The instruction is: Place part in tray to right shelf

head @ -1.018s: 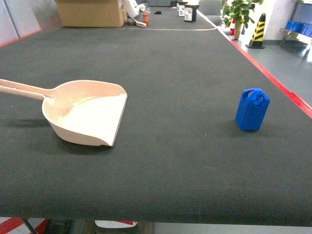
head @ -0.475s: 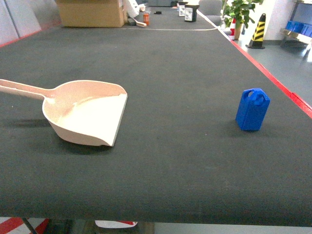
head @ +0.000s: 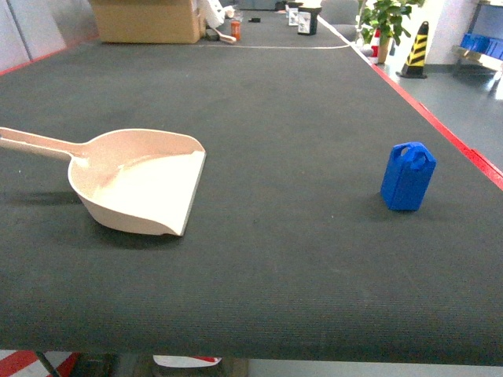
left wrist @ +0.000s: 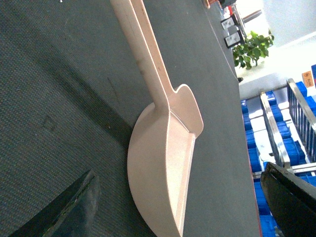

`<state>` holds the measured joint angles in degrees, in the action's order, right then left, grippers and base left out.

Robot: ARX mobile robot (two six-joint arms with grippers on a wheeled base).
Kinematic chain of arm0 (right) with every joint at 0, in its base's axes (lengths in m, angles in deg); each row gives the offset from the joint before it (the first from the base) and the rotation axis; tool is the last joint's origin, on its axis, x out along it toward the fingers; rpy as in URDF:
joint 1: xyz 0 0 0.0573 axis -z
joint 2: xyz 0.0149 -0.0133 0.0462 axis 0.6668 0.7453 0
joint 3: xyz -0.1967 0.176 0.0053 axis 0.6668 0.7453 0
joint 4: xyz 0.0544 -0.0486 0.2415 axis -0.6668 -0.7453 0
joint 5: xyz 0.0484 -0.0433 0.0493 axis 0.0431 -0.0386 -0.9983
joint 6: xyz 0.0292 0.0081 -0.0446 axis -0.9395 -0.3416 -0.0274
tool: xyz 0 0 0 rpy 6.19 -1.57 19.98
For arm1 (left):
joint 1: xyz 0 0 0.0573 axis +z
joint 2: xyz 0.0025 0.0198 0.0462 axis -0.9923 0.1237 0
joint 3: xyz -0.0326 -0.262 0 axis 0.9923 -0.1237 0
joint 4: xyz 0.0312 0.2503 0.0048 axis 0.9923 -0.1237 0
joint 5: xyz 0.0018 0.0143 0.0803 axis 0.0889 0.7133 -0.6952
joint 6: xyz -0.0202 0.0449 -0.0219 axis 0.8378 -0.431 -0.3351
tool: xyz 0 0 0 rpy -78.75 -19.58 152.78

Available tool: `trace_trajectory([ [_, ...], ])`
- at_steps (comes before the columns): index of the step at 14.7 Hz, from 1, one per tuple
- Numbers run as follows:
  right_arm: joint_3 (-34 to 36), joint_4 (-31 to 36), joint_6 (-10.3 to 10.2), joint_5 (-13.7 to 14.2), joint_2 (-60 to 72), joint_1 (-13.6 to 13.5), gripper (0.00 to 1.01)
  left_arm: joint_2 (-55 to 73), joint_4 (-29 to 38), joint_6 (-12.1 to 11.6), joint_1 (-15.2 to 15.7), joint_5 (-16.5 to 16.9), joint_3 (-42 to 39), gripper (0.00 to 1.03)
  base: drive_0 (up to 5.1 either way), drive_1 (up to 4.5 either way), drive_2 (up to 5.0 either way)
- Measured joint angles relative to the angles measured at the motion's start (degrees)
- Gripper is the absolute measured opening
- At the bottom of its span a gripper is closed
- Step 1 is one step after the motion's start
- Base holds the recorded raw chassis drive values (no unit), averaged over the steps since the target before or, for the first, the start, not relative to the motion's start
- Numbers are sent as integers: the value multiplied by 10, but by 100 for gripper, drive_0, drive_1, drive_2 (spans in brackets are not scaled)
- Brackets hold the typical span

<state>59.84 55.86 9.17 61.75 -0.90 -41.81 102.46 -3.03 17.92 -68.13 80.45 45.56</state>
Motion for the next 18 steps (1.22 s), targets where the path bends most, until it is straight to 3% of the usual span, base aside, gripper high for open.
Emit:
trace_trajectory([
  [4,0,0,0,0,0,0,98,0,0,0,0,0,0,98,0,0,0],
  [5,0,0,0,0,0,0,98,7,36,16,0,13,-2,98,0,0,0],
  [6,0,0,0,0,0,0,98,32,80,46,-4,25,15,98,0,0,0],
  [8,0,0,0,0,0,0,98,90,83,66,-11,40,73,98,0,0,0],
  [9,0,0,0,0,0,0,98,170,37,68,-10,31,170,98,0,0,0],
  [15,0,0,0,0,0,0,98,280,-39,58,4,0,366,98,0,0,0],
  [18,0,0,0,0,0,0,98,309,-64,58,6,-10,419,98,0,0,0],
])
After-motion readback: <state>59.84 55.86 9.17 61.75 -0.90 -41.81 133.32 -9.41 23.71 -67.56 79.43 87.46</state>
